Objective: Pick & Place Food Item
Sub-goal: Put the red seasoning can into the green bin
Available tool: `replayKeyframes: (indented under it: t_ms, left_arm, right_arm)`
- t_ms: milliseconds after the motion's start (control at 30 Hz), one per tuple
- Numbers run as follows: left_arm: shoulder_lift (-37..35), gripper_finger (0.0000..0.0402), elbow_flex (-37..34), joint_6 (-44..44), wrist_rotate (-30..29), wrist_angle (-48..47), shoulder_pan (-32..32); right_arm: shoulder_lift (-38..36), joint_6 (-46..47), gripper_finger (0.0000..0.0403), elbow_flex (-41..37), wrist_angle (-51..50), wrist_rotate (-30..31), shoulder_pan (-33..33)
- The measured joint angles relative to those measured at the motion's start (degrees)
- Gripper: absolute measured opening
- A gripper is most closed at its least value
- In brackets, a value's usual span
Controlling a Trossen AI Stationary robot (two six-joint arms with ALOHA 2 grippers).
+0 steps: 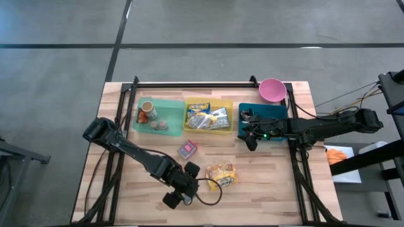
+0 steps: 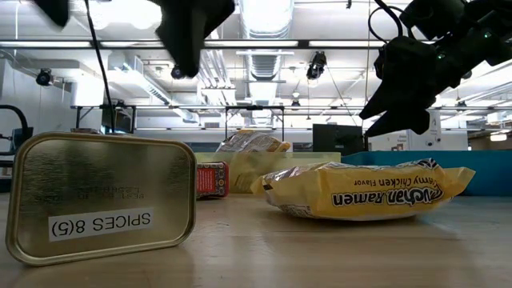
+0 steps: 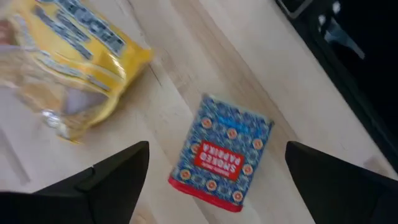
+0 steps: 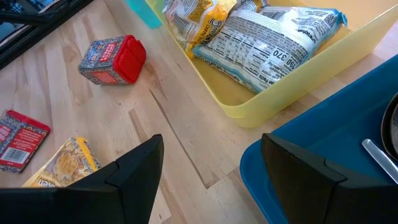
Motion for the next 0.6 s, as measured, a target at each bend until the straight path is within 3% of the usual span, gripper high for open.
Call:
replayKeyframes:
  t_ms: [233, 400, 600]
  left_arm:
    - [0.0, 0.0398, -6.8, 0.4, 0.6, 5.3, 0.3]
    - [0.0, 0.039, -11.3, 0.9, 3.2, 10.3, 0.5]
    - [0.0, 0.0389, -12.7, 4.1, 4.7, 12.9, 0.7]
  right_arm:
    - [0.0, 0.0, 0.0265, 0.0, 0.0, 0.0, 0.0]
    - [0.0, 0.0, 0.0265, 0.0, 0.0, 0.0, 0.0]
    - [0.0, 0.0, 0.0265, 0.0, 0.0, 0.0, 0.0]
